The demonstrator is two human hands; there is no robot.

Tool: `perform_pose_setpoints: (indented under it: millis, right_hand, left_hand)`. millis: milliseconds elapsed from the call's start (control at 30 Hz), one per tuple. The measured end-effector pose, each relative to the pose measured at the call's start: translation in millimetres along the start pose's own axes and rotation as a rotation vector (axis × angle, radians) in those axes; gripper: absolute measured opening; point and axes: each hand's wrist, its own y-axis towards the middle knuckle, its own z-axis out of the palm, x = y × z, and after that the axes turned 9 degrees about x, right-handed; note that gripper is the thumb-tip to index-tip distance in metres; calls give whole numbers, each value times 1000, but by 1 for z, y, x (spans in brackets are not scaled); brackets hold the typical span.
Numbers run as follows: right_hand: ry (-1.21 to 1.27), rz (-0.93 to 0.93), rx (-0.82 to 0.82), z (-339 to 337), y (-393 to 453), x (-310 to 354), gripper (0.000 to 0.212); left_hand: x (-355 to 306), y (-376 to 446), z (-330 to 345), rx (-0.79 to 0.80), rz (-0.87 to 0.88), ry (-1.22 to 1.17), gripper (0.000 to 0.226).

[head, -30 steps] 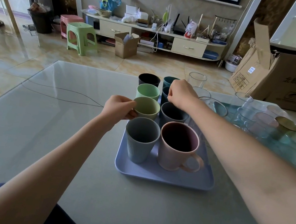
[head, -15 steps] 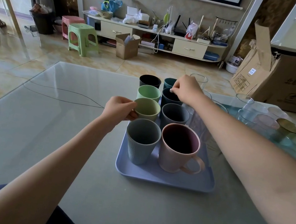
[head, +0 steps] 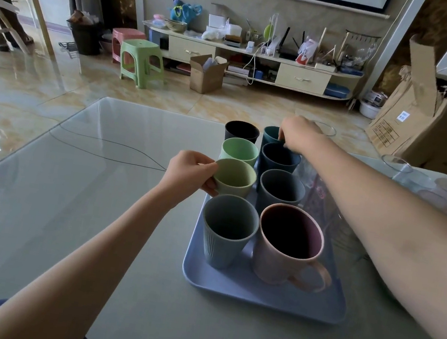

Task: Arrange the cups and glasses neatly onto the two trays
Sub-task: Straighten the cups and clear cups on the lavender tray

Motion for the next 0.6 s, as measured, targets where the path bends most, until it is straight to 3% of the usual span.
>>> perform_pose_setpoints:
  millis: [333,600]
  right_hand:
    - [130,-89,57,1,3,-1,21]
    - [205,-130,-160,-23,-48,3,27]
  left_hand:
    - [-4,-1,3,20,-1,-12,13]
    - [0,-13,1,-11,-41,-65,24]
